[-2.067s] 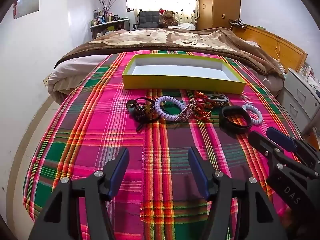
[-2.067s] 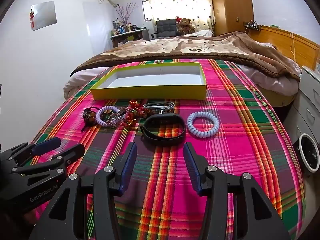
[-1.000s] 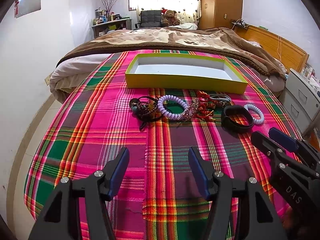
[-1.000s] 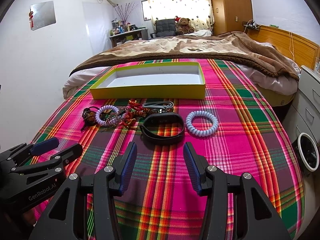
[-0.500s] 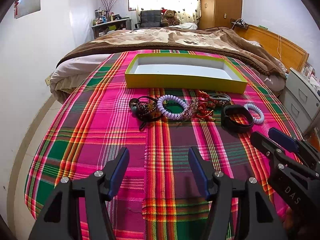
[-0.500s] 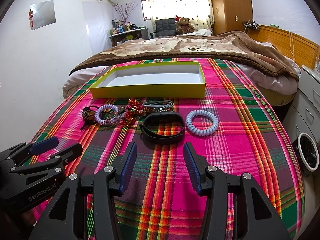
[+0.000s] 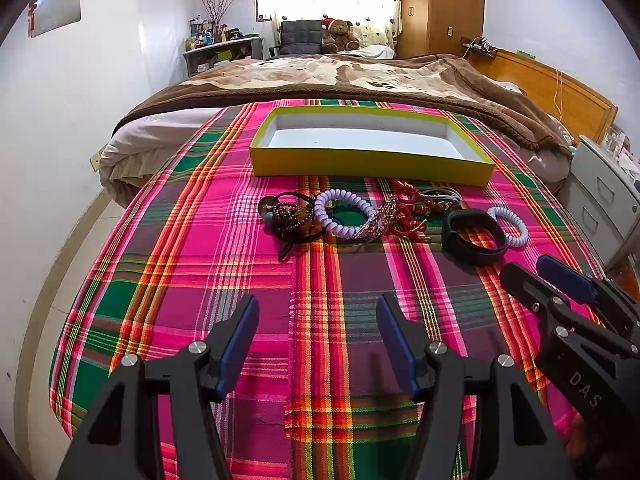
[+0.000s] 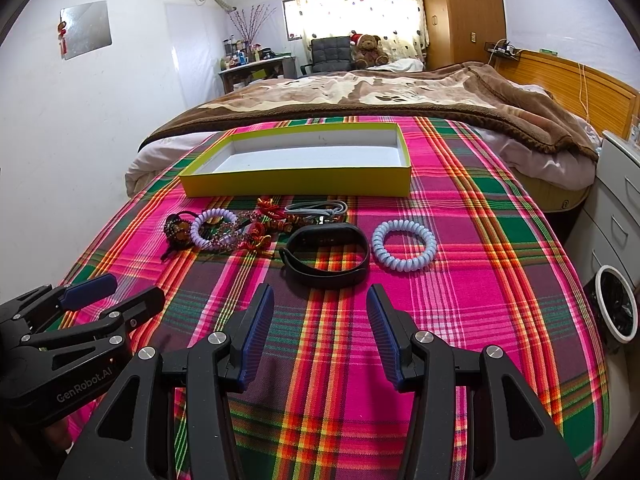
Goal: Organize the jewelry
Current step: 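Lower the right tool onto the black band strap and close it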
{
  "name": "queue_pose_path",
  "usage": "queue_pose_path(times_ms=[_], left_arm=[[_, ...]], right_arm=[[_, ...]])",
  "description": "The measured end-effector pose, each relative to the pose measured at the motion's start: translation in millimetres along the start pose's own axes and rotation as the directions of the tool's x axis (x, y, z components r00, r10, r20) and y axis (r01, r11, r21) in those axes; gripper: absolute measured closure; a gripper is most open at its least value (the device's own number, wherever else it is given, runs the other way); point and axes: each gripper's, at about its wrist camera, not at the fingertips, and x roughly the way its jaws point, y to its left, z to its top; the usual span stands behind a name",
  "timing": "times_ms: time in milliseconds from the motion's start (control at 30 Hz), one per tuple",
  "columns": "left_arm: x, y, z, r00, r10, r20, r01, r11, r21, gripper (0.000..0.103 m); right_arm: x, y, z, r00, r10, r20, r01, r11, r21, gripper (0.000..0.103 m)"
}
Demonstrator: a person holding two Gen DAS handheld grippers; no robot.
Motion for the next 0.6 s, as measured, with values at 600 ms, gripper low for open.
queue_pose_path(times_ms=[600], left_arm=[[15, 13, 7, 0.999, -0.006, -0.036, 0.005, 1.000, -0.020, 0.040]], right_arm=[[17, 6, 15, 0.999, 0.048, -0.021, -0.049, 0.998, -0.050, 0.054]])
